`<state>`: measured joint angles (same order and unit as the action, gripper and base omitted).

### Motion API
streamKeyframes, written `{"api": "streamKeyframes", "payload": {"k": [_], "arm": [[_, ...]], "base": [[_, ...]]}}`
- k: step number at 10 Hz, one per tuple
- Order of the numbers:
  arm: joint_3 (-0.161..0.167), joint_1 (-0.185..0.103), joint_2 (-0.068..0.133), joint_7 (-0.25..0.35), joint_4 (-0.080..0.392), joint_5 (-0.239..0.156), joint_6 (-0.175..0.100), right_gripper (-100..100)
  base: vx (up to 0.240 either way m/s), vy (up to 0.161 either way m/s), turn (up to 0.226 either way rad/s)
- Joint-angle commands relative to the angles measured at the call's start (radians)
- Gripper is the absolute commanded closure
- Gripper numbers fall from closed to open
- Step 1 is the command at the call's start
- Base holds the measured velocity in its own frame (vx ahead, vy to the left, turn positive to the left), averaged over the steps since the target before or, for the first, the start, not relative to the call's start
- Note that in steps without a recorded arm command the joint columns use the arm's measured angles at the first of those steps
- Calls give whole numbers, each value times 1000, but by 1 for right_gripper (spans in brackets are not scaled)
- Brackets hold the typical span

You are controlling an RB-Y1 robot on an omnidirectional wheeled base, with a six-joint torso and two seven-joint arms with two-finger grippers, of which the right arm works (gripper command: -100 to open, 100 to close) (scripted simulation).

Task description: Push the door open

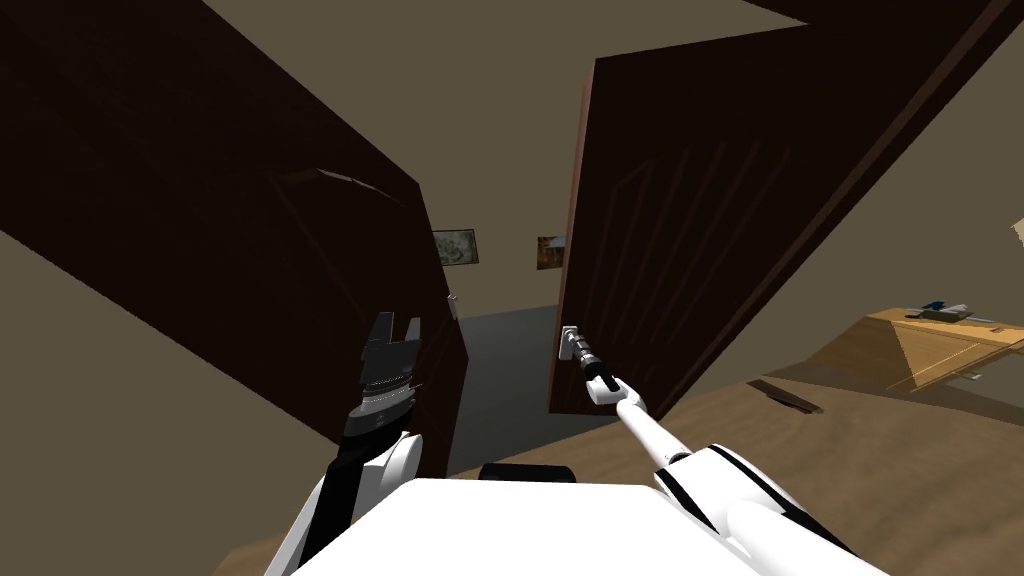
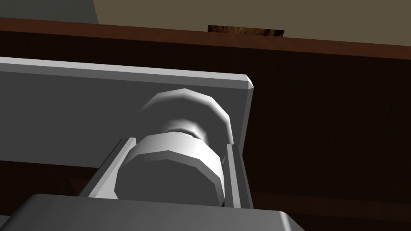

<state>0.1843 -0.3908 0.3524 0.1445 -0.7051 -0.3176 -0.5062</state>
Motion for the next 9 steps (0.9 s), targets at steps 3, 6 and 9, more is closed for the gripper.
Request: {"api": "streamKeyframes", "payload": {"k": [3,6,9], "arm": [[-61,-24,-2,-34,46,-7,-13,100],[-93,-29,-8,-54,61,-10,-12,100],[-108,-32,-11,-64,69,-11,-12,100]], "base": [[178,96,-66],[122,58,-43],[117,70,-52]]}}
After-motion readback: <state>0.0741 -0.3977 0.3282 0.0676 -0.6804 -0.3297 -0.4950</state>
